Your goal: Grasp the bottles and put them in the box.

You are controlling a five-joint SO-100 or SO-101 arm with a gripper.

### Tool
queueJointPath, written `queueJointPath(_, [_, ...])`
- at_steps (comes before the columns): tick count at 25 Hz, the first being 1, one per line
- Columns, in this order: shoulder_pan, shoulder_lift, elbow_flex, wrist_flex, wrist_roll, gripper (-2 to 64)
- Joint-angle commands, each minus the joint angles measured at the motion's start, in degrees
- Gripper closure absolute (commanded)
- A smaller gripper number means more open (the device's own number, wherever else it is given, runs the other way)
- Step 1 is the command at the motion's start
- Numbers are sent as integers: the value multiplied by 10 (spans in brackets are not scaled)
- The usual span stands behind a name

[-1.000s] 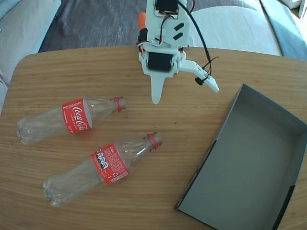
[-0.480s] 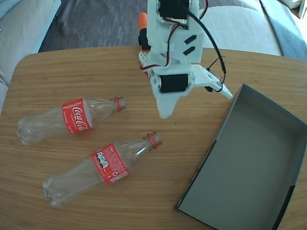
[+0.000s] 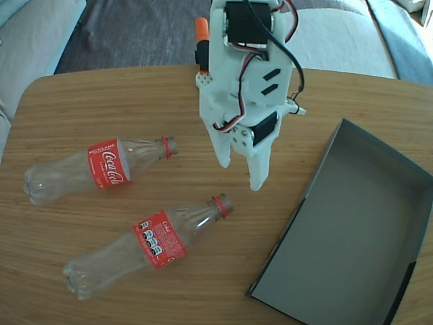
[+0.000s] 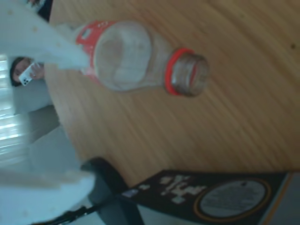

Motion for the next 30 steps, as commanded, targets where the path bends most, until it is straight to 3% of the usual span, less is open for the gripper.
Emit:
queueJointPath(1, [5, 1, -17, 10, 1, 269])
queueJointPath(5, [5, 2, 30, 11, 5, 258])
queueJointPath(10, [6, 2, 53, 11, 156, 258])
queueJointPath(15, [12, 0, 49, 11, 218, 258])
queueJointPath(20, [11, -51, 52, 25, 227, 258])
queueJointPath(30, [15, -149, 41, -33, 223, 251])
